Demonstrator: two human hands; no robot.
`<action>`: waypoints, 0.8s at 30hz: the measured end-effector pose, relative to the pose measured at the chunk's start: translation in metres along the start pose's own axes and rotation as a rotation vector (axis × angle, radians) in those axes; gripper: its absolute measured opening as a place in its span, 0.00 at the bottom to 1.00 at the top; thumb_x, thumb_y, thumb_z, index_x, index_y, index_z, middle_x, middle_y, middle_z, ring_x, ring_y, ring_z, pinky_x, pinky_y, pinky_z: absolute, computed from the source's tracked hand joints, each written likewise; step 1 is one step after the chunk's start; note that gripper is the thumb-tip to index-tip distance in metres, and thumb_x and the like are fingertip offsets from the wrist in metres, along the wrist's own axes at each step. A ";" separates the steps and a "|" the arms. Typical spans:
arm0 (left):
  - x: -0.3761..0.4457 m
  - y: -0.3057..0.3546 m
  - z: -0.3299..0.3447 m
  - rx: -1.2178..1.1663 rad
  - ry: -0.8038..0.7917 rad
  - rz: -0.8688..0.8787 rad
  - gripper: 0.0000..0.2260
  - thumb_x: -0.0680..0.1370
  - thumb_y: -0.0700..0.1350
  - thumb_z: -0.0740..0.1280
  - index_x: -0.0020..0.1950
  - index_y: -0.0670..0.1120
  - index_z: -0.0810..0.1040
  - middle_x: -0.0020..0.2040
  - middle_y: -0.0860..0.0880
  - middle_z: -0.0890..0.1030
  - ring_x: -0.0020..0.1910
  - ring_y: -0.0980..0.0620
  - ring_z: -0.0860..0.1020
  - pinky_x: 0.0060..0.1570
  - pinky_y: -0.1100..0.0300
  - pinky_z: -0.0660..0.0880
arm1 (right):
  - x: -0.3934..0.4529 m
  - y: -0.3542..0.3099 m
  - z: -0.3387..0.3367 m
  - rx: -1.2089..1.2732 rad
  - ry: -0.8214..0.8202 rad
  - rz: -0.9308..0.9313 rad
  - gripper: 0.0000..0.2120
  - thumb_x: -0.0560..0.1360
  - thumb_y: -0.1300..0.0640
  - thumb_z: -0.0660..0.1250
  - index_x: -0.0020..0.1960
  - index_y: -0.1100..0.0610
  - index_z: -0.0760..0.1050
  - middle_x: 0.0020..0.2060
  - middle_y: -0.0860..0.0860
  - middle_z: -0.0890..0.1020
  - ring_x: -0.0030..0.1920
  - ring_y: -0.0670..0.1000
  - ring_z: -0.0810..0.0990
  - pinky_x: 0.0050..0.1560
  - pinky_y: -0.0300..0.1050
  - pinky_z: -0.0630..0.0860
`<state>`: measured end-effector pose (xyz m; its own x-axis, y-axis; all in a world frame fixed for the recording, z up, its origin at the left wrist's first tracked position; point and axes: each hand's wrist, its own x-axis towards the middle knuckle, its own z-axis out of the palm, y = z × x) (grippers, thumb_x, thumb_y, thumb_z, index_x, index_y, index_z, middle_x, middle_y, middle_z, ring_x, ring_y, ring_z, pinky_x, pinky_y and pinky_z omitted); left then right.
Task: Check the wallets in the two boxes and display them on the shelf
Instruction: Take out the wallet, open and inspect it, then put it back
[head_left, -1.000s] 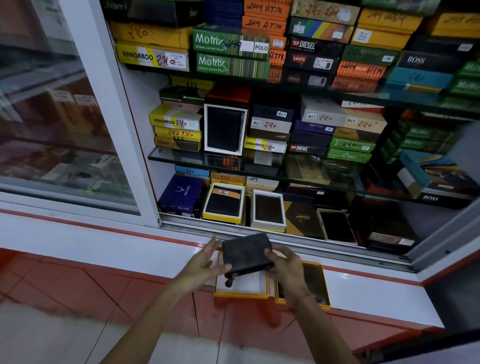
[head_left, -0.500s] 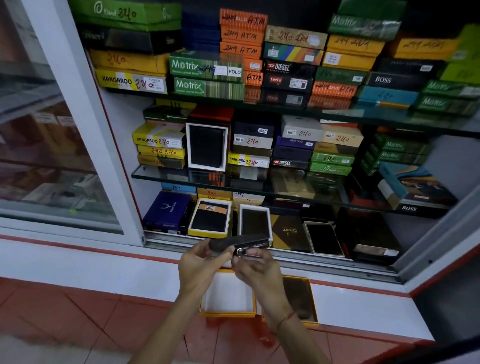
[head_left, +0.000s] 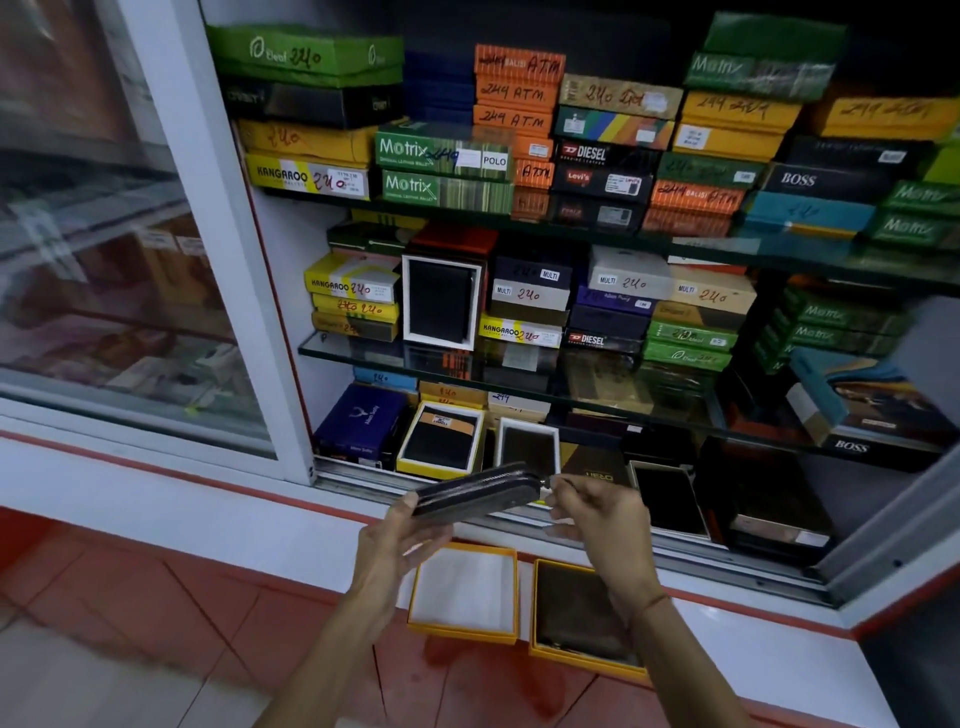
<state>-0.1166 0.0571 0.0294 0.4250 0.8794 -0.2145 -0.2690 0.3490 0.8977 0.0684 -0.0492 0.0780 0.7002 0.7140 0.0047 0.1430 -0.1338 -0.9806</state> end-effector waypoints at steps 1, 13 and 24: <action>0.002 -0.003 -0.001 -0.089 -0.087 -0.036 0.29 0.59 0.61 0.75 0.51 0.42 0.81 0.48 0.36 0.84 0.47 0.41 0.83 0.49 0.52 0.82 | 0.001 -0.002 0.002 0.058 -0.041 0.049 0.06 0.75 0.64 0.66 0.48 0.64 0.81 0.34 0.56 0.83 0.34 0.49 0.81 0.31 0.39 0.82; 0.011 -0.017 -0.003 -0.702 -0.220 -0.118 0.29 0.72 0.64 0.58 0.50 0.39 0.82 0.46 0.41 0.84 0.44 0.44 0.83 0.45 0.53 0.83 | -0.017 -0.026 0.046 0.176 -0.445 0.190 0.06 0.73 0.62 0.69 0.44 0.64 0.83 0.30 0.53 0.79 0.31 0.45 0.78 0.32 0.38 0.80; 0.033 -0.008 -0.017 -0.407 -0.067 0.050 0.42 0.53 0.62 0.79 0.58 0.36 0.75 0.53 0.37 0.82 0.52 0.42 0.82 0.47 0.54 0.82 | -0.002 -0.067 0.015 0.256 -0.365 0.165 0.06 0.74 0.61 0.68 0.45 0.62 0.83 0.32 0.51 0.79 0.30 0.43 0.77 0.28 0.34 0.77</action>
<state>-0.1156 0.0886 0.0085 0.4545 0.8801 -0.1373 -0.6048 0.4181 0.6778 0.0471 -0.0317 0.1411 0.4011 0.8983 -0.1793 -0.1589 -0.1245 -0.9794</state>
